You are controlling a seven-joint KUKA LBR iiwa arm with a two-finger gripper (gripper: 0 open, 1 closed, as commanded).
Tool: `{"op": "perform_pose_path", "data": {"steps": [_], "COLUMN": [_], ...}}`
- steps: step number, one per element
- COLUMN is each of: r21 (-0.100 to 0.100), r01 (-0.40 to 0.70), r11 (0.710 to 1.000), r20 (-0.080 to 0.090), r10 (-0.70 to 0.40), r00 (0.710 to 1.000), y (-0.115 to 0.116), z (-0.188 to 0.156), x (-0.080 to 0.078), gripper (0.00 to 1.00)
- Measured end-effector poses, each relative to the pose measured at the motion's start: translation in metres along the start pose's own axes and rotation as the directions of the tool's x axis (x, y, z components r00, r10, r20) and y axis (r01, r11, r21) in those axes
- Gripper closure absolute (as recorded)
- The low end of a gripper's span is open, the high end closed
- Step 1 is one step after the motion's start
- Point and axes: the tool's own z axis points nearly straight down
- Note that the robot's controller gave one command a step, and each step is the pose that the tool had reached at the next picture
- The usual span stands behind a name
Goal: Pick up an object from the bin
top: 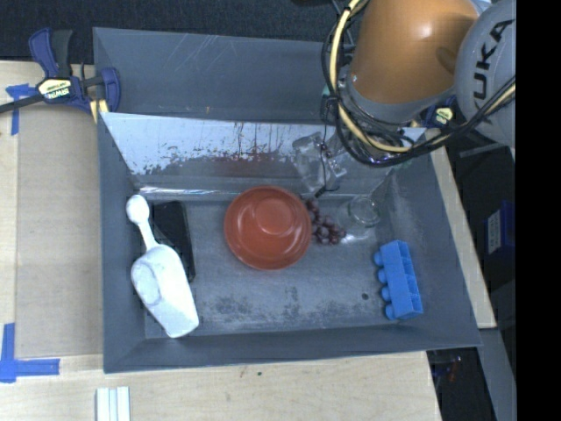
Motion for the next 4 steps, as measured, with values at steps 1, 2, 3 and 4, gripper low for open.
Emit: {"op": "perform_pose_path", "data": {"steps": [1,2,3,4], "r21": [-0.006,-0.003,-0.001,-0.002], "r01": [0.020,0.023,-0.059,0.182], "r11": [1.000,1.000,0.998,0.983], "r20": [-0.011,-0.003,0.003,0.000], "r10": [-0.020,-0.023,0.059,-0.182], "r00": [1.000,1.000,0.998,0.983], "y": [0.011,0.013,0.022,0.023], "z": [0.035,0.042,-0.024,0.052], "x": [-0.011,-0.008,0.018,0.005], "gripper": [1.00,1.00,1.00,1.00]}}
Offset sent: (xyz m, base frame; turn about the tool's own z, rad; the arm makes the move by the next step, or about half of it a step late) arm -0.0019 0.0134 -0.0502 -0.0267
